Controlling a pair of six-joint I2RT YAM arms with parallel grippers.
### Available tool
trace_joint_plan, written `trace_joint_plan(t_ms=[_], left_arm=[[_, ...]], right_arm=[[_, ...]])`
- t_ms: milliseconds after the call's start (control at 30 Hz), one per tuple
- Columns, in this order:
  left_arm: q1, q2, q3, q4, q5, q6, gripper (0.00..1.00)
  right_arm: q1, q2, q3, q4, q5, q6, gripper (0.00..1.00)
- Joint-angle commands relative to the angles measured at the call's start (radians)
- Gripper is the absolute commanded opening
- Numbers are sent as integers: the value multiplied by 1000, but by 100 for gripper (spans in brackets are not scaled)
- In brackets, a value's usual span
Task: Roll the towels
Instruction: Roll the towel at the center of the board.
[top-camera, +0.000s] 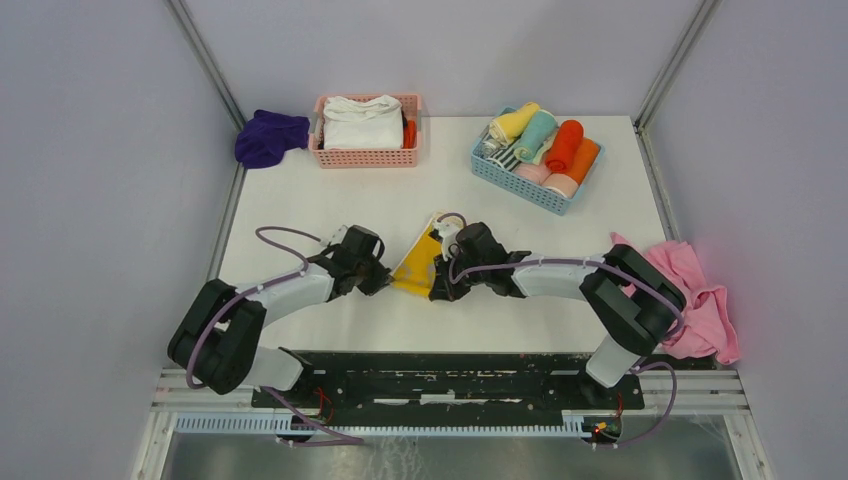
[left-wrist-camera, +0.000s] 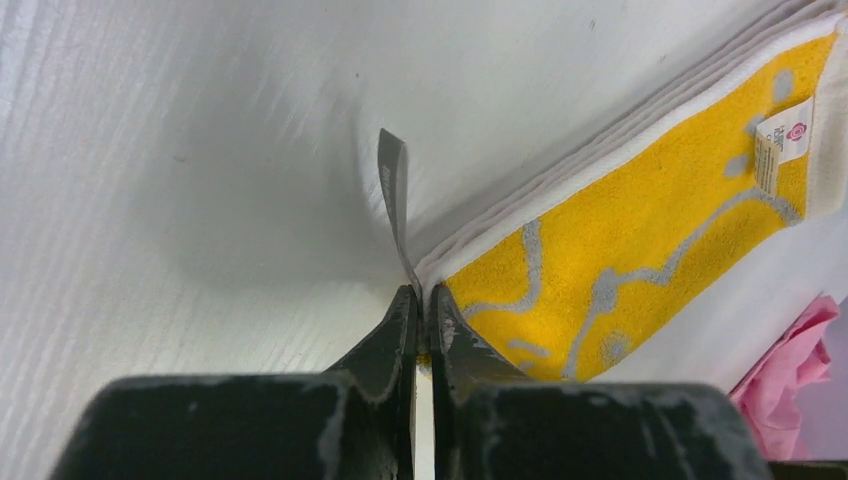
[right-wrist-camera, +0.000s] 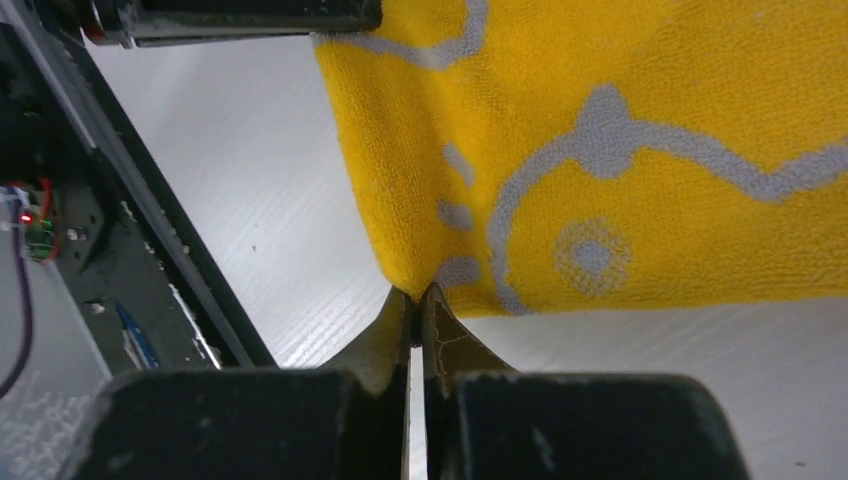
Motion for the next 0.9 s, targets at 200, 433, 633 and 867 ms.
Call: trace_joint_plan(t_ms=[200,433,633,867], left_arm=[[4,-58,78,-114,-104,130,33],[51,-114,68,-115,-88,189,53],[177,-226,-35,-93,48,227,58],[221,-347,-144,-95,102,270,63]], right_arm=[[-105,125,9,143,-318,239,6],[-161,225,10,219,-417,346,7],[-197,276,16,280,-481,423,8],[-222,312,24,303,-513,467,8]])
